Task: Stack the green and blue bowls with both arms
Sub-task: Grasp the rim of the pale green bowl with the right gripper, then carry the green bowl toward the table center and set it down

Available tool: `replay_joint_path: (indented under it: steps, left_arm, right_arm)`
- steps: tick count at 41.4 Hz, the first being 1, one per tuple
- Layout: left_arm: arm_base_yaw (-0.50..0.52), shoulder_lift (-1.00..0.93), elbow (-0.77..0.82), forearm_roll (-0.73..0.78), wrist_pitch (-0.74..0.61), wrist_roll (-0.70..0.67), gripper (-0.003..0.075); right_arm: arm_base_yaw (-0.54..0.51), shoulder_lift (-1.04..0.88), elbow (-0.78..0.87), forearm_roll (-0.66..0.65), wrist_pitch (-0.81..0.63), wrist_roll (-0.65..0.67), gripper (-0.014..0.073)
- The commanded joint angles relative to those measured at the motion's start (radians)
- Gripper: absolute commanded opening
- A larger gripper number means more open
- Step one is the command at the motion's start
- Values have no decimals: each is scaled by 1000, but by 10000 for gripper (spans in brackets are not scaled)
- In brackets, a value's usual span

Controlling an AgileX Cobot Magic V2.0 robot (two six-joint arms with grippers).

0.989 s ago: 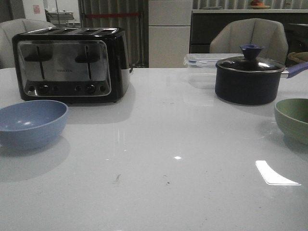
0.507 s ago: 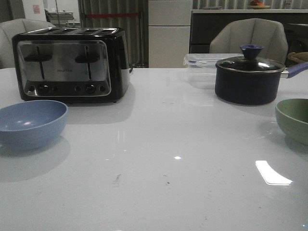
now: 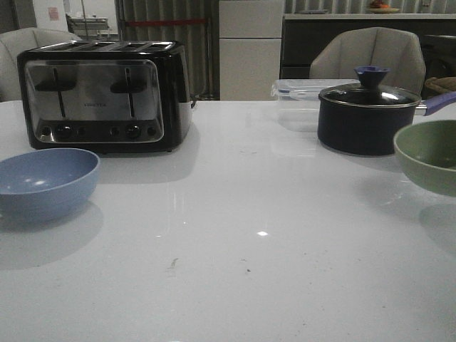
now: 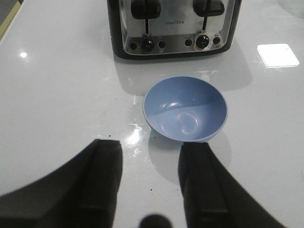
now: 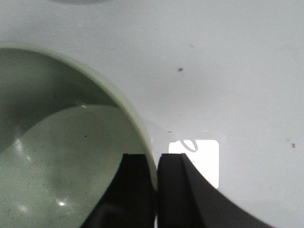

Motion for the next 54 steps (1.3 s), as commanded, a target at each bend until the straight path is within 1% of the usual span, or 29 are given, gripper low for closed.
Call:
replay_joint_path:
  steps: [1,6,13,22,28,37,40,42,44,47,49,51,54]
  left_arm:
    - [-7,6,-33,-7,-74,-9,349]
    - [-7,6,-33,-7,-74,-9,349]
    - [-7,6,-33,-7,-74,-9,348]
    - [-7,6,-33,-7,-74,-9,348]
    - [-7,6,-33,-7,-74,-9,348]
    - [-7,6,-33,-7,-74,-9,348]
    - [-7,6,-33,-7,-74,-9,348]
    - [-7,6,-33,-7,-74,-9,348]
    - [-7,6,-33,-7,-74,-9,348]
    - [-7,6,-33,-7,-74,-9,348]
    - [-7,6,-33,-7,-74,-9,348]
    - [-7,6,-33,-7,-74,-9,348]
    - [-7,6,-33,-7,-74,-9,348]
  right_arm:
    - [54,-98,-28,79,0,-47,56]
    - [181,-120,-28,131,25,-64,56]
    - [355,-86,-26,138,21,-61,59]
    - [522,0,-26,129,-28,3,59]
    - [580,59,-27,128,-76,34,59]
    - [588,97,-28,125,-77,34,69]
    - [588,97,-28,124,-77,34,132]
    - [588,96,-28,124,-77,34,196]
    - [588,94,-28,123,-77,34,308]
    - [588,88,-28,122,-80,33,441]
    - [588,79,-28,121,-87,26,501]
    - [588,64,-28,121,-95,21,524]
    - [588,30,-26,121,-104,4,518]
